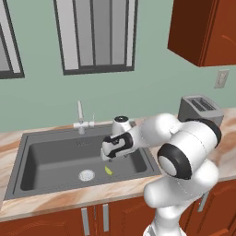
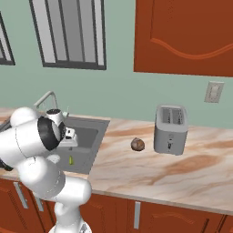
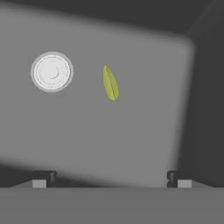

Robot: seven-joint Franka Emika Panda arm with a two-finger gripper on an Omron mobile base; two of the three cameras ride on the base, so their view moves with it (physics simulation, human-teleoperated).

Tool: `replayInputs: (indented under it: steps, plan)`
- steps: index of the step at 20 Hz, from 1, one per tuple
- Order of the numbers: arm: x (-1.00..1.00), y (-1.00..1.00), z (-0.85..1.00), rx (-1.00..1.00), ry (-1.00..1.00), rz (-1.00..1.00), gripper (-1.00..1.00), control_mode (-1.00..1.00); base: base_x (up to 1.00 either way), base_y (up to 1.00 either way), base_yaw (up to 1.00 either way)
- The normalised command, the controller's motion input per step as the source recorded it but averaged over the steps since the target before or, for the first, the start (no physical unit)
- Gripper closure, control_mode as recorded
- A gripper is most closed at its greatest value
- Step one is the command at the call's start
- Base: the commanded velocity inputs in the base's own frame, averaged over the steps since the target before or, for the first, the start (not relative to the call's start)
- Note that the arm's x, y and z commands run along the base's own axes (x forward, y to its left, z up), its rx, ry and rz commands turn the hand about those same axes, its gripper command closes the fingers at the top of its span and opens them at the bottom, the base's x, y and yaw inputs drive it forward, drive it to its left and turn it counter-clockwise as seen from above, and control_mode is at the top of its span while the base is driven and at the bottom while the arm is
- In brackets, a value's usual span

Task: Turn on the sink faucet. Then move the lemon wedge from the counter to the sink. Turn off the sink. Move the vegetable from the sink to the pot next to the stove. Finally move the pot to the front left burner.

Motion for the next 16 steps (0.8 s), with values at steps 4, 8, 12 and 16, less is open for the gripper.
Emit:
replayInputs:
  steps: [4,8,12,16]
  plan:
    - [0.25,0.0,-0.15,0.0,0.01,0.0,-1.0,-1.0,0.0,0.0,0.0]
    - [0.25,0.01,-0.13,-0.01,0.0,0.0,-1.0,-1.0,0.0,0.0,0.0]
    - [0.18,0.05,-0.19,-0.02,0.02,0.0,-1.0,-1.0,0.0,0.0,0.0]
    - [0.13,0.14,-0.25,-0.02,0.05,0.0,-1.0,-1.0,0.0,0.0,0.0]
